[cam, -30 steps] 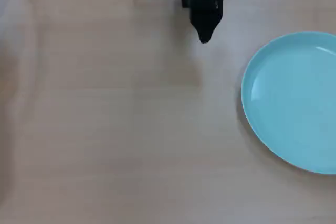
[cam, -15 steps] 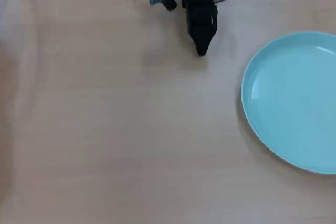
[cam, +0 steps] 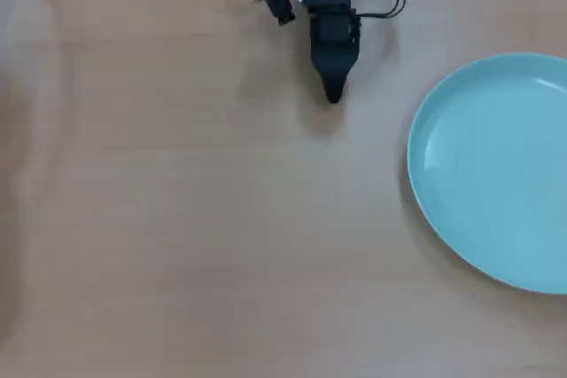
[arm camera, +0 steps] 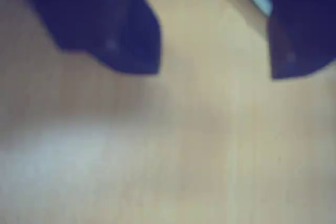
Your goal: Move the green bowl from right to left
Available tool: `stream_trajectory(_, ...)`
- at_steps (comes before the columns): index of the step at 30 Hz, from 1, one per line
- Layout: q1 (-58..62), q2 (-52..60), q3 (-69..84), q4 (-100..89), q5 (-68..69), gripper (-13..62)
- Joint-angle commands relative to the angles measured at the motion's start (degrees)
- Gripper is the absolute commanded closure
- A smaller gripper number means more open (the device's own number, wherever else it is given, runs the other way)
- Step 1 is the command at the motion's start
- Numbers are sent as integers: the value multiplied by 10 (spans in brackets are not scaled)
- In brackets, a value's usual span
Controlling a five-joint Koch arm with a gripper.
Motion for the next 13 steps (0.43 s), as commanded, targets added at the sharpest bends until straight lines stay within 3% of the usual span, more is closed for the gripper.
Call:
stream_trajectory(1, 0, 49, 15, -32, 3, 298)
stream_trajectory(13, 1, 47, 15, 10, 0, 298)
